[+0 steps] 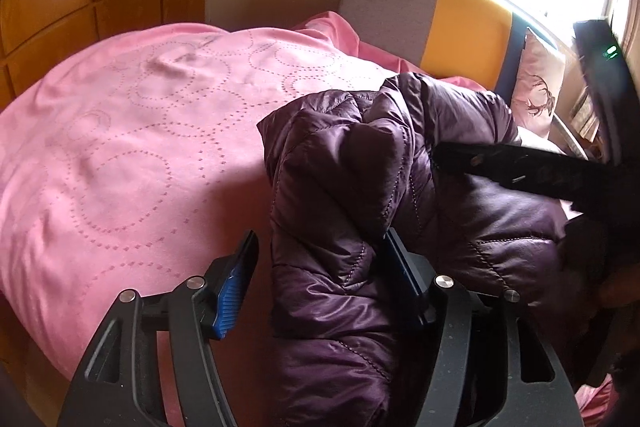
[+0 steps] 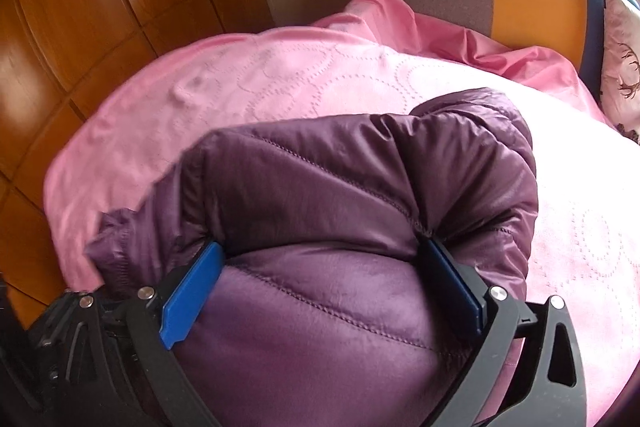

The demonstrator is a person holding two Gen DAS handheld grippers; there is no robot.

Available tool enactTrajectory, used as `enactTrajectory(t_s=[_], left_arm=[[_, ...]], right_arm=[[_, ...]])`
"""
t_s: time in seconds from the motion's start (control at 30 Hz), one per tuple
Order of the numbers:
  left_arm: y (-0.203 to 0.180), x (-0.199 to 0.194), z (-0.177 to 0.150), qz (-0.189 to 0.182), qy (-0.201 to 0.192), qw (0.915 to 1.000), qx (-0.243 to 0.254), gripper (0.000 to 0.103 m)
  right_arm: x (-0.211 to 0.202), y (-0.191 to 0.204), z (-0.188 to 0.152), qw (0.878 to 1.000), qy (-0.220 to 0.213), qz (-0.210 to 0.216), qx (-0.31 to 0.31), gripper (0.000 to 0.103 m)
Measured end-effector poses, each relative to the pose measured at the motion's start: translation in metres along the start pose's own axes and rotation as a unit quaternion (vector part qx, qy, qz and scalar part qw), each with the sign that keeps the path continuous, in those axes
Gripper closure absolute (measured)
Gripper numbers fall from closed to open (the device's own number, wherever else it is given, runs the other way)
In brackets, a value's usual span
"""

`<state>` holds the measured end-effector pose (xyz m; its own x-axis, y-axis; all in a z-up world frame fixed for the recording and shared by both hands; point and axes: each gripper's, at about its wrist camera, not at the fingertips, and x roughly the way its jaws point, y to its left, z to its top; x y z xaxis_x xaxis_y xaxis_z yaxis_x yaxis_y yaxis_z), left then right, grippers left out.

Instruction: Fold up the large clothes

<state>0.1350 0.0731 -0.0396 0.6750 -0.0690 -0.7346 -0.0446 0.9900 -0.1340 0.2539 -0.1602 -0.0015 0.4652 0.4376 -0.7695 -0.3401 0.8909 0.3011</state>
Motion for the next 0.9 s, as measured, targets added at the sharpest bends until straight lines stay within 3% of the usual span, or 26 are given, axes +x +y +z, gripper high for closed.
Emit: enactTrajectory(t_s=[0.13, 0.3, 0.4, 0.53, 0.83, 0.9], left_arm=[[0.002, -0.001, -0.001, -0.003, -0.001, 1.0, 0.006, 0.04], [0.008, 0.002, -0.002, -0.023, 0.003, 0.9997, -0.005, 0.04], [0.017, 0.006, -0.002, -0.041, 0.006, 0.9991, -0.013, 0.034], [0.036, 0.017, -0.001, -0.094, 0.026, 0.9939, -0.051, 0.031], [0.053, 0.034, -0.005, -0.157, 0.037, 0.9825, -0.093, 0.031], [0.056, 0.036, -0.006, -0.166, 0.039, 0.9804, -0.098, 0.032]], right_arm=[[-0.035, -0.018, -0.008, 0.998, -0.031, 0.049, 0.04, 0.002], [-0.061, -0.06, -0.036, 0.992, -0.039, 0.064, 0.103, 0.002], [-0.054, -0.086, -0.058, 0.985, -0.011, 0.081, 0.152, 0.002], [-0.04, -0.102, -0.075, 0.967, 0.0, 0.153, 0.205, 0.002], [-0.013, -0.096, -0.074, 0.951, 0.011, 0.221, 0.215, 0.003], [-0.012, -0.092, -0.072, 0.951, 0.01, 0.228, 0.211, 0.012]])
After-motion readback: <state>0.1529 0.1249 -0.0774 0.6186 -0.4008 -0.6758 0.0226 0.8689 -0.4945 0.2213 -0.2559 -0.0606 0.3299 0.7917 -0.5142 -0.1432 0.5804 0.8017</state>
